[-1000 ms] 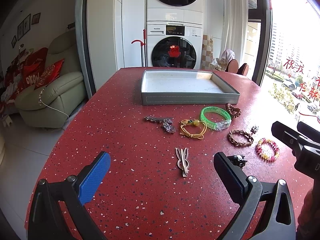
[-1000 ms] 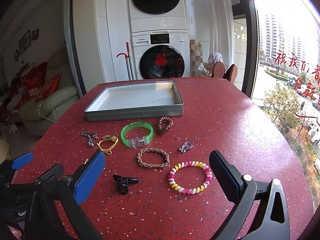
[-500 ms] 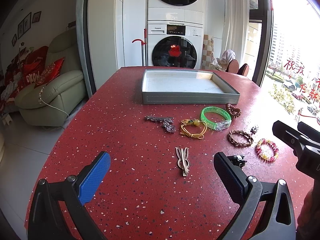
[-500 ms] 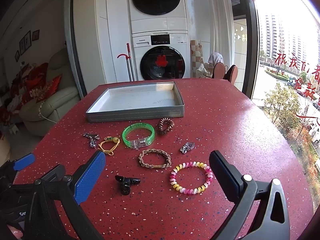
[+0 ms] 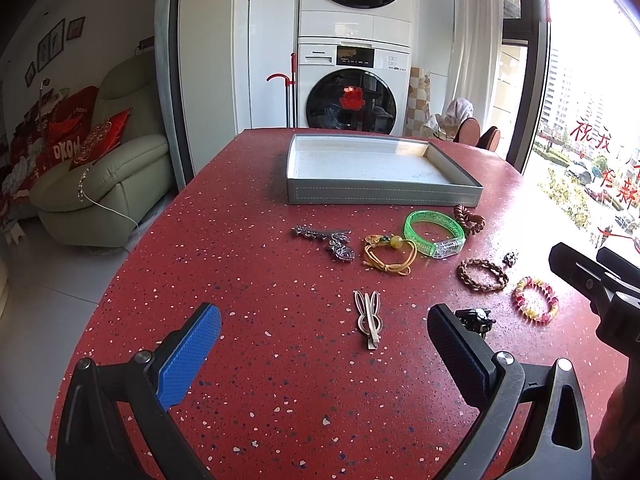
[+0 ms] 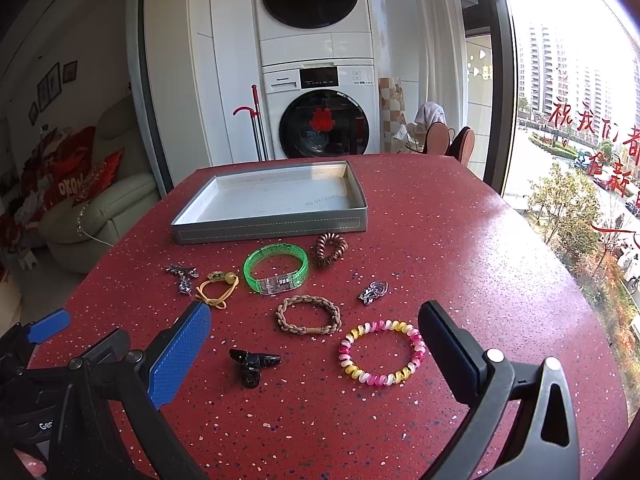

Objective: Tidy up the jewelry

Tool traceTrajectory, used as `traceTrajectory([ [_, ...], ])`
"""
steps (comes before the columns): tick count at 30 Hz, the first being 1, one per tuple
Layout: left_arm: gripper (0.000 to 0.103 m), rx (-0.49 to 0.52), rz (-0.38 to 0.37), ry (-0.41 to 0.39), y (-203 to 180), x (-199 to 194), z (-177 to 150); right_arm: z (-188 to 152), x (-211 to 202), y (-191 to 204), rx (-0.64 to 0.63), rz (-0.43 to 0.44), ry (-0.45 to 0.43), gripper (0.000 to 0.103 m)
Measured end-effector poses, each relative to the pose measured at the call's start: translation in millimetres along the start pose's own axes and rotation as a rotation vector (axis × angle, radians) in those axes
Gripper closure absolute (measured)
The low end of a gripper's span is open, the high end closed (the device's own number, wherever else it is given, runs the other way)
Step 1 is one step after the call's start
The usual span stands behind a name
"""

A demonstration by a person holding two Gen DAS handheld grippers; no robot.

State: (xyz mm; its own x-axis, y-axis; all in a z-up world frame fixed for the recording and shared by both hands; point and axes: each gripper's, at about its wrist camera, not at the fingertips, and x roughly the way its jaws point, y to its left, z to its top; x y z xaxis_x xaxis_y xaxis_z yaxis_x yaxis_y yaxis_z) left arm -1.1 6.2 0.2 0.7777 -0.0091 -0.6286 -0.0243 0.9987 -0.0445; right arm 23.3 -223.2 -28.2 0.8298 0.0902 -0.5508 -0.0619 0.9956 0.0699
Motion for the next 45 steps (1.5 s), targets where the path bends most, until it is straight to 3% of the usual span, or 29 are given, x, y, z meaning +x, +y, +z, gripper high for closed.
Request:
traceTrajectory([
  [45,0.000,0.009,0.001,0.000,-1.4,-1.4,-3.1,-2.7,2.8,-0.8,0.007,0.003,0.006,0.000],
])
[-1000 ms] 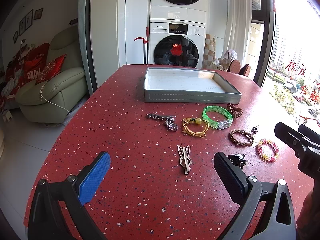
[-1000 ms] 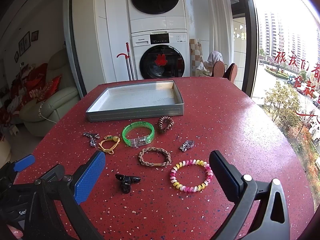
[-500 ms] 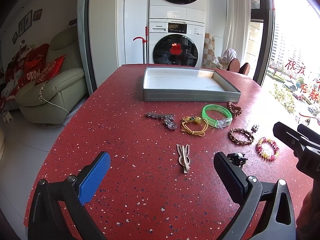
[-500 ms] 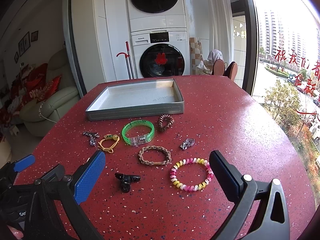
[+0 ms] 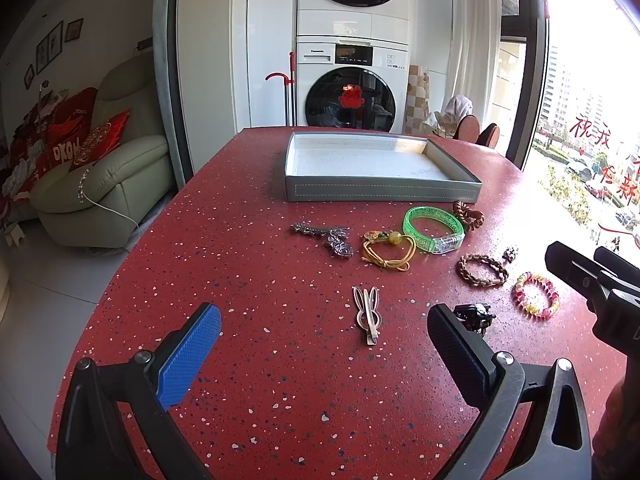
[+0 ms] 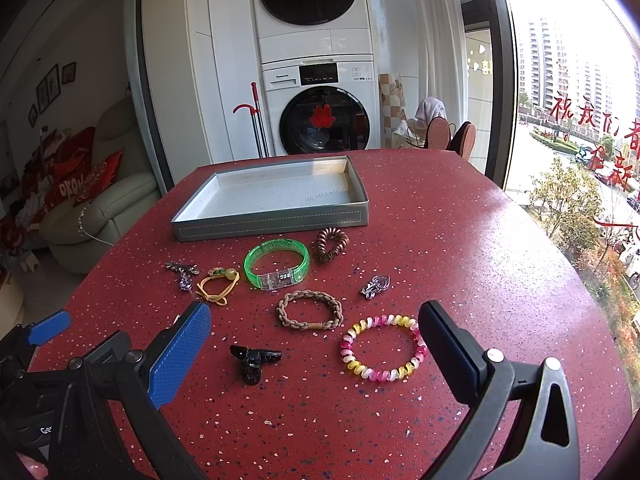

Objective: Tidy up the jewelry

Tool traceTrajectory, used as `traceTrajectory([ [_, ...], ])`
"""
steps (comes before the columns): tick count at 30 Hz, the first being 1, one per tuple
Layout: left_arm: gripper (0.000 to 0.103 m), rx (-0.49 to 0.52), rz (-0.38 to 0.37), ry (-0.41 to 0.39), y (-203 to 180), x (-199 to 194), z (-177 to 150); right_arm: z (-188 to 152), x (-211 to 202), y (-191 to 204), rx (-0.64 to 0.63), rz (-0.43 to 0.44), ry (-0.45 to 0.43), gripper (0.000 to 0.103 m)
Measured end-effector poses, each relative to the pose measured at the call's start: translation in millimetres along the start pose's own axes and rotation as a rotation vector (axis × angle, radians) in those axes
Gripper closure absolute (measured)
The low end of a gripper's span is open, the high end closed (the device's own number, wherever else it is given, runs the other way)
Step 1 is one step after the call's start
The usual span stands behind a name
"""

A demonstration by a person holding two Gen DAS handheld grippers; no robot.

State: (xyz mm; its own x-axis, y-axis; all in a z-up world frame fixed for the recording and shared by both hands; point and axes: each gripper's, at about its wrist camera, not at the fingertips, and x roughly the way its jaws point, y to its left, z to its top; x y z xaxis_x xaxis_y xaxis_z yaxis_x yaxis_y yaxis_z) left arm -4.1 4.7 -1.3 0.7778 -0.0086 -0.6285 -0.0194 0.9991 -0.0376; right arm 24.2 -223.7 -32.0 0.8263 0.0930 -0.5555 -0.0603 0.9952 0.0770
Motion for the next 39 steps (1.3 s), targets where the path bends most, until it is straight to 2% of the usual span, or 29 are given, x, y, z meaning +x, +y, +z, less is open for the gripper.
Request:
traceTrajectory([
  [12,0.000,0.002,-0.002,0.004,-0.6,1.1,-0.5,-1.7,1.0,-0.7,0.007,0.001,0.006,0.000],
  [18,0.000,0.018,-0.010,0.058,-1.0,13.4,-1.7,-2.0,5.2,-10.4,0.020,-0.016,0.032,0.000],
  [29,0.000,0.034,-0.068,0.195,1.7,50.4,11.8,-5.1,40.9,-55.5,0.055,-0.160,0.253,0.000],
  [33,0.000,0.052,-0.081,0.235,-5.8,63.8,15.7,-6.7,51.2,-70.5,0.061,-0.186,0.307,0.000],
  [34,0.000,0.057,-0.084,0.243,-8.3,66.4,16.1,-7.5,54.0,-72.7,0.059,-0.187,0.320,0.001],
  [37,0.000,0.080,-0.102,0.267,-17.5,73.0,15.9,-11.1,63.1,-75.0,0.057,-0.186,0.368,0.013],
  [39,0.000,0.094,-0.103,0.283,-21.8,77.1,15.8,-14.3,69.4,-75.5,0.057,-0.175,0.395,0.024],
])
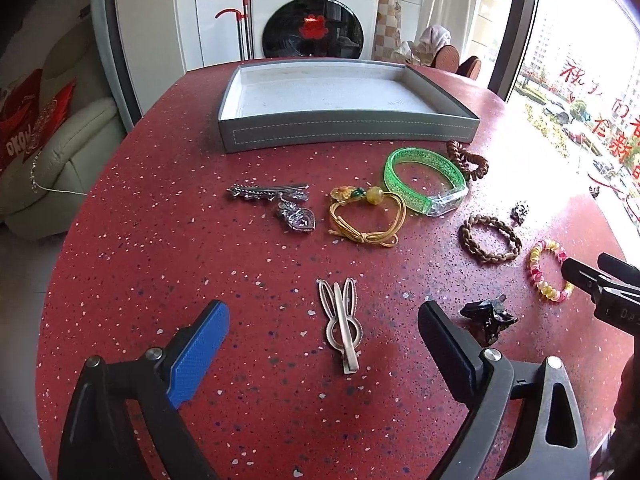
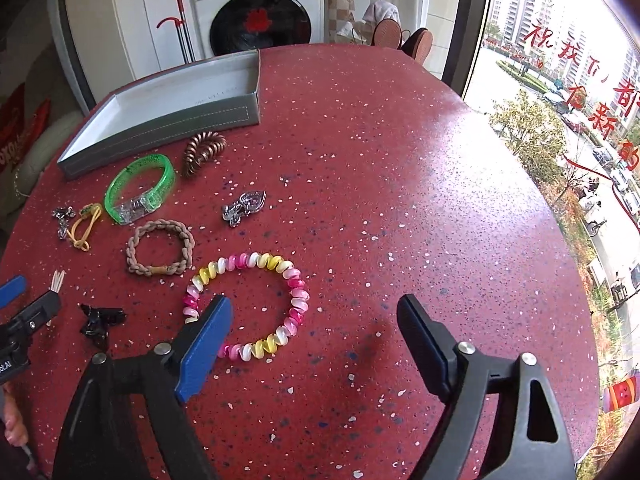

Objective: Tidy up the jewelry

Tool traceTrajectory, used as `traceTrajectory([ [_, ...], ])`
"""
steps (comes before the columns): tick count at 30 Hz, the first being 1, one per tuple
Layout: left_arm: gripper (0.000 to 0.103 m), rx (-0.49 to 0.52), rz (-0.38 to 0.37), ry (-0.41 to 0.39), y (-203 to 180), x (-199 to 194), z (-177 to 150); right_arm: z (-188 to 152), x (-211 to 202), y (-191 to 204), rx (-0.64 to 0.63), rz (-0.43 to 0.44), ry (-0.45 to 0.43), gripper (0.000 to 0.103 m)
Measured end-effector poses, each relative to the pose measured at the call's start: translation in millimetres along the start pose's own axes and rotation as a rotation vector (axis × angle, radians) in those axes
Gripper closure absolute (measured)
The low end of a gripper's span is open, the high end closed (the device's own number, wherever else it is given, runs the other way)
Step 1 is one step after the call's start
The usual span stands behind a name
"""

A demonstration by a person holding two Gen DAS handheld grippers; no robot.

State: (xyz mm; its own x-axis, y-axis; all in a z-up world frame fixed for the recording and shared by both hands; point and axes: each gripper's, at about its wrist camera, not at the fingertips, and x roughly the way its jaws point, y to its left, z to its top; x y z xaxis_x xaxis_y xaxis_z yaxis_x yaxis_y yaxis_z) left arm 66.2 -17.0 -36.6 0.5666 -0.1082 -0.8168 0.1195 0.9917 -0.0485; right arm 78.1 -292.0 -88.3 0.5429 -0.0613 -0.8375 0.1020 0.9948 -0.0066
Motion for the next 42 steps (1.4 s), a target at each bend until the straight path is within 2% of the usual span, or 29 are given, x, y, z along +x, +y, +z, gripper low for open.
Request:
traceTrajectory([
  [2,0.000,0.010,0.002,0.011,-3.1,2.7,-0.6,-0.7,4.3,2.1,-0.003,-0.003,0.021,0.030],
  [3,0.003,0.015,0.004,0.016,-4.4,3.4,-1.3,-1.2,3.7,3.4,-0.008,-0.005,0.020,0.033],
  [4,0.010,0.022,0.004,0.028,-5.7,5.1,-1.9,-1.7,3.0,4.9,-0.012,-0.001,0.021,0.035],
  [6,0.011,0.032,0.010,0.038,-7.1,7.7,-2.8,-3.4,2.3,7.9,-0.023,0.004,0.023,0.043],
  [7,0.016,0.039,0.017,0.036,-8.4,7.5,-3.5,-4.7,1.3,10.2,-0.029,0.008,0.022,0.047],
  [9,0.023,0.051,0.014,0.029,-10.2,7.4,-3.0,-4.1,-0.5,14.0,-0.035,0.010,0.025,0.067],
  [10,0.033,0.055,0.016,0.025,-10.8,6.6,-2.6,-4.5,-1.1,15.4,-0.036,0.015,0.026,0.072],
  [11,0.045,0.059,0.012,0.023,-11.1,5.3,-2.9,-4.3,-1.5,16.4,-0.038,0.018,0.028,0.081],
  [12,0.052,0.063,0.011,0.020,-11.1,4.5,-2.5,-3.9,-1.5,17.4,-0.041,0.026,0.029,0.089],
  [13,0.064,0.067,0.009,0.020,-11.0,3.9,-2.2,-1.2,-0.6,17.2,-0.041,0.025,0.030,0.091],
  [14,0.069,0.069,0.005,0.019,-10.2,3.5,-1.6,-2.6,-2.7,15.6,-0.040,0.022,0.026,0.093],
  [16,0.070,0.058,-0.018,0.018,-6.8,2.8,-0.9,-2.3,-6.5,13.8,-0.033,0.027,0.013,0.093],
  [17,0.082,0.048,-0.036,0.017,-4.3,1.7,-0.5,-0.9,-8.8,12.7,-0.027,0.034,0.005,0.093],
  [18,0.086,0.040,-0.059,0.013,-2.2,0.5,0.7,-0.1,-11.8,11.3,-0.022,0.040,-0.003,0.093],
  [24,0.086,0.012,-0.136,-0.020,9.4,-14.1,6.1,14.3,-29.9,7.3,-0.011,0.073,-0.051,0.093],
  [30,0.086,-0.014,-0.166,-0.014,20.2,-20.9,18.7,28.9,-40.3,13.0,-0.016,0.114,-0.076,0.093],
  [33,0.085,0.009,-0.150,-0.010,18.6,-21.6,21.3,31.7,-40.9,18.4,-0.019,0.136,-0.077,0.093],
  [39,0.085,0.055,-0.084,-0.020,11.4,-22.8,2.4,23.4,-41.9,23.6,-0.017,0.175,-0.076,0.093],
  [42,0.085,0.066,-0.092,-0.002,13.1,-20.3,-3.6,20.5,-44.7,22.7,-0.010,0.183,-0.083,0.093],
])
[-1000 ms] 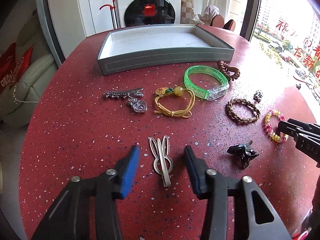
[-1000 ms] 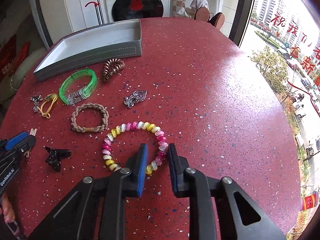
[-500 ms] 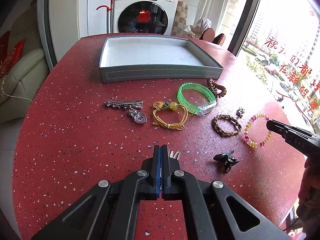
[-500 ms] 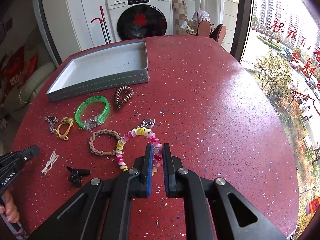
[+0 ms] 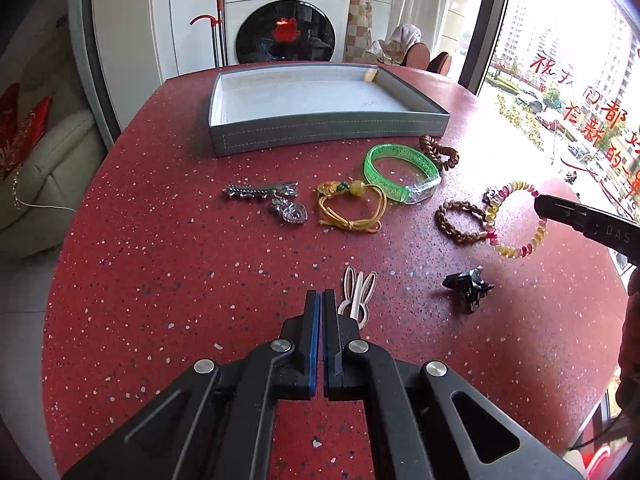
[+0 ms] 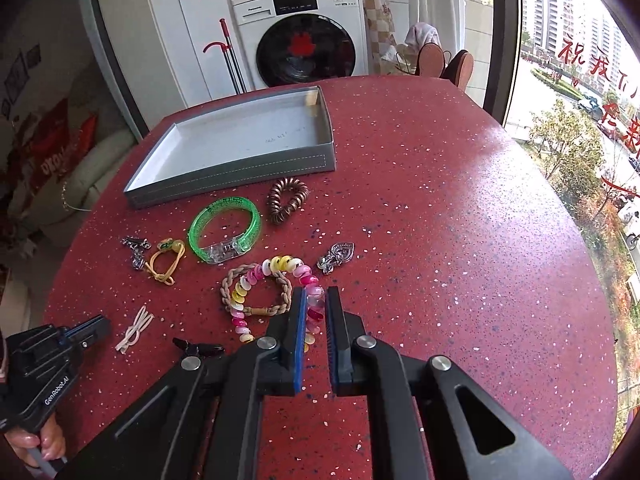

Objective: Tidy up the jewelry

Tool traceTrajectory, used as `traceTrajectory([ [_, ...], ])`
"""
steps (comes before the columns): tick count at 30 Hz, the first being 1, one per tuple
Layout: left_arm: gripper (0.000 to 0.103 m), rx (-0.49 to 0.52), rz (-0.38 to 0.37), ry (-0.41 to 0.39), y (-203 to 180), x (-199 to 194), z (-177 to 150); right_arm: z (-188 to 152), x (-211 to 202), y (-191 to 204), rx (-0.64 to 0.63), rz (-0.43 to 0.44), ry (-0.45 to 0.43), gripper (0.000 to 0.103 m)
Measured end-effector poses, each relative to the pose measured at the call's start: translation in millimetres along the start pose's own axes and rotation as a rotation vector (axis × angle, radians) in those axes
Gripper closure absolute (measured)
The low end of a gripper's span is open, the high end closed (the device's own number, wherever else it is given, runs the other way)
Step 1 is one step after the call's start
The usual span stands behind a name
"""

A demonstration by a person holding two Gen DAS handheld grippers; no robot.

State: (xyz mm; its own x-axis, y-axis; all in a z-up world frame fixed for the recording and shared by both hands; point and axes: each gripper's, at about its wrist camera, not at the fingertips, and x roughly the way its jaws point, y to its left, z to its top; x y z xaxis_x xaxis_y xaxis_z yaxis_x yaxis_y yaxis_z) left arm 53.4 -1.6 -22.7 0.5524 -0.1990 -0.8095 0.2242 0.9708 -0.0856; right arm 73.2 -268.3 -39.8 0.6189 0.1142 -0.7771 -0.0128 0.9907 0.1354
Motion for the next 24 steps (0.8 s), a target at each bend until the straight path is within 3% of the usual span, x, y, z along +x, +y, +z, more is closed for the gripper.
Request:
traceTrajectory([
  [3,0.085,0.015,0.008,0.003,2.3,0.9,-4.1,-0.1,-2.3,-0.6,0.007,0.004,-0.006,0.093],
  [4,0.080,0.018,0.013,0.006,2.7,1.9,-4.1,-0.2,-3.0,-0.7,0.009,0.005,-0.009,0.093],
  [5,0.034,0.020,0.017,0.012,3.2,3.1,-4.5,-0.1,-3.5,-0.5,0.010,0.007,-0.010,0.093],
  [6,0.000,0.018,0.020,0.022,3.9,4.2,-4.1,0.0,-4.0,-0.2,0.010,0.008,-0.012,0.093],
  [11,0.000,0.101,0.061,-0.018,-6.9,6.6,-3.5,0.4,-5.4,0.3,0.009,0.019,-0.018,0.093],
  [18,0.000,0.171,0.060,0.051,-16.3,40.1,4.6,-0.1,-10.4,2.9,0.006,0.030,-0.028,0.093],
  [21,0.014,0.182,0.025,0.071,-19.3,49.5,8.8,1.3,-13.7,2.4,0.010,0.034,-0.038,0.093],
  [24,0.049,0.189,-0.030,0.076,-24.9,49.3,11.4,4.4,-16.6,3.3,0.010,0.036,-0.048,0.093],
])
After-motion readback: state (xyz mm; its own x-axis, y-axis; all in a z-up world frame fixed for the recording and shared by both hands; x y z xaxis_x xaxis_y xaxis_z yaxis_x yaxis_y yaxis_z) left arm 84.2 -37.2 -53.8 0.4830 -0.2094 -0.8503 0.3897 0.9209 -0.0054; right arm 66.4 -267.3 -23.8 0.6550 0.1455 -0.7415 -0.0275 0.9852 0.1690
